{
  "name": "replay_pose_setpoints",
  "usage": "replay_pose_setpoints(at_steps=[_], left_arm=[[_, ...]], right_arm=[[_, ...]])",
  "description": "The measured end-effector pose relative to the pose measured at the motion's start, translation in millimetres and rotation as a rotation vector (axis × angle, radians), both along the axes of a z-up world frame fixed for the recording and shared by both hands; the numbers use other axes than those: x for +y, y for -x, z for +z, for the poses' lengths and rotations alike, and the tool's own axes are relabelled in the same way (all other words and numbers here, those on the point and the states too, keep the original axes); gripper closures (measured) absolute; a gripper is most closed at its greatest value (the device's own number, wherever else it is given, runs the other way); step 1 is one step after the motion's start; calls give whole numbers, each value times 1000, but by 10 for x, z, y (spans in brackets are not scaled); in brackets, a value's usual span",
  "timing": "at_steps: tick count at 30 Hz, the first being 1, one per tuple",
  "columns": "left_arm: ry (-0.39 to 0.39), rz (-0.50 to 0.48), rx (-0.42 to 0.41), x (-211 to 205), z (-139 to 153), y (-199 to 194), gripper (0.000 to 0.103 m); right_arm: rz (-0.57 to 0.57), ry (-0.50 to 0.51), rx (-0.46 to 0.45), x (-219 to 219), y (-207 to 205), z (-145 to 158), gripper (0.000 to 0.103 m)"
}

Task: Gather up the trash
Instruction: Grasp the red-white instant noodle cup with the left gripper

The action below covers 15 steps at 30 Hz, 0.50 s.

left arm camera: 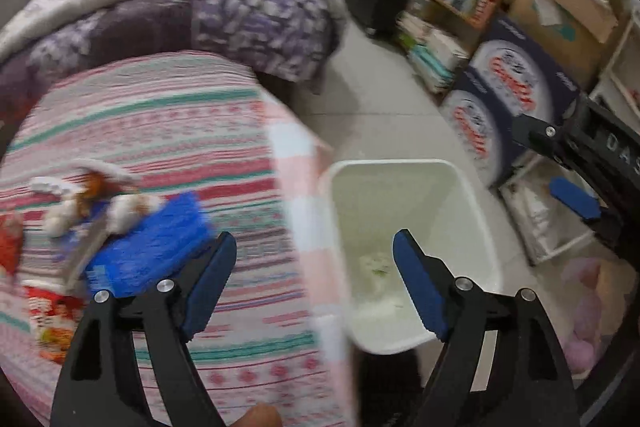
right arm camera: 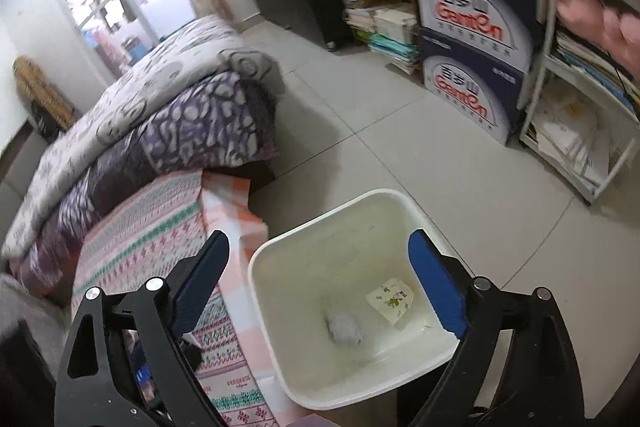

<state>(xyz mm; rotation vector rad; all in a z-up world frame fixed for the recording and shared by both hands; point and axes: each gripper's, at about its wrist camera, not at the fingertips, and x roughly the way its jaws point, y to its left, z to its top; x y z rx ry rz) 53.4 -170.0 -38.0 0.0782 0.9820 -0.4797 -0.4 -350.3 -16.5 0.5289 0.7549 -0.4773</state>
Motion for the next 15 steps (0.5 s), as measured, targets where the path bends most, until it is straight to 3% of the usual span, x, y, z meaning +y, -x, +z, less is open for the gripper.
replay_pose_setpoints(at_steps=[12, 15], left_arm=[[-213, 221, -6, 1016, -199, -110, 24], [-228, 261, 21, 1272, -257, -146, 23]], right_arm=[[171, -7, 73, 810, -340, -142, 12], [205, -16, 89, 1001, -409, -186, 10]])
